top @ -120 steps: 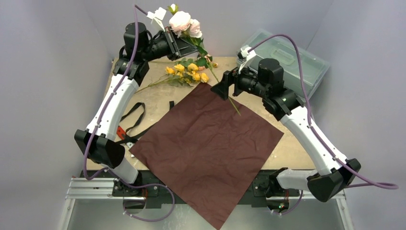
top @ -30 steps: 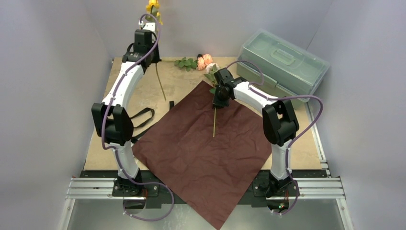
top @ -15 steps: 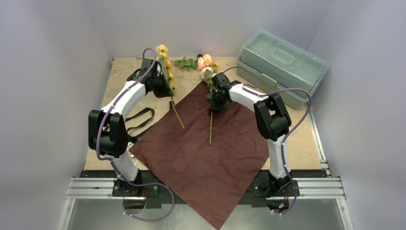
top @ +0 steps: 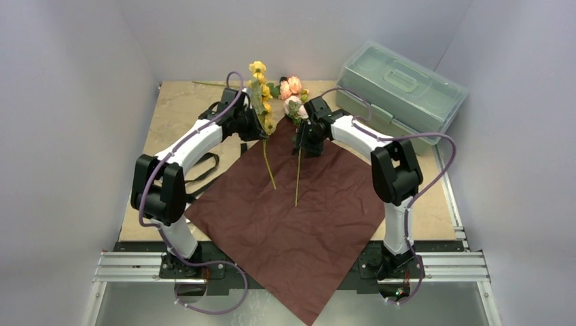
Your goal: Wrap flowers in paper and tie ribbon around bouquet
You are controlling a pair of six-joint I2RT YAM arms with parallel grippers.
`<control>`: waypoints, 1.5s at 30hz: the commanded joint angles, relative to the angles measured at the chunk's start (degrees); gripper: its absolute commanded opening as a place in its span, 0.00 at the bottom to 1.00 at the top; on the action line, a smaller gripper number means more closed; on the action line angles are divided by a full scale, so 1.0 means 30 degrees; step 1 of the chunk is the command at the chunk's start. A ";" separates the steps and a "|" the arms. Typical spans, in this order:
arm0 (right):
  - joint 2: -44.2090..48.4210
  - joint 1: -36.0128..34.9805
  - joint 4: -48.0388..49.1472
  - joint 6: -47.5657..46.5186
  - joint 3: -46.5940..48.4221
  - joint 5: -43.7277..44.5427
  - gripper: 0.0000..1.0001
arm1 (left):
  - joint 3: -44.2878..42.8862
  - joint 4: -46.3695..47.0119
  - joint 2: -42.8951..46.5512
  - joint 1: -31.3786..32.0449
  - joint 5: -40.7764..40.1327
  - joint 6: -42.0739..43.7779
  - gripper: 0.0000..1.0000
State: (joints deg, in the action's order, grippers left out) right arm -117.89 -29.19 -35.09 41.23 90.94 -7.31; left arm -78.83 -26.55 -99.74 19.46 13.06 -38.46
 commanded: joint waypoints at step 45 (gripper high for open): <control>1.8250 0.1672 -0.2716 -0.0761 -1.1717 0.1023 0.61 | 0.1701 0.3374 -0.4271 0.3590 -0.2857 -0.2582 0.00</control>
State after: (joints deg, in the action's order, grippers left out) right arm -64.79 -24.34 -42.89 40.03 56.62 -5.45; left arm -71.79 -12.95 -111.81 30.44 7.49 -46.33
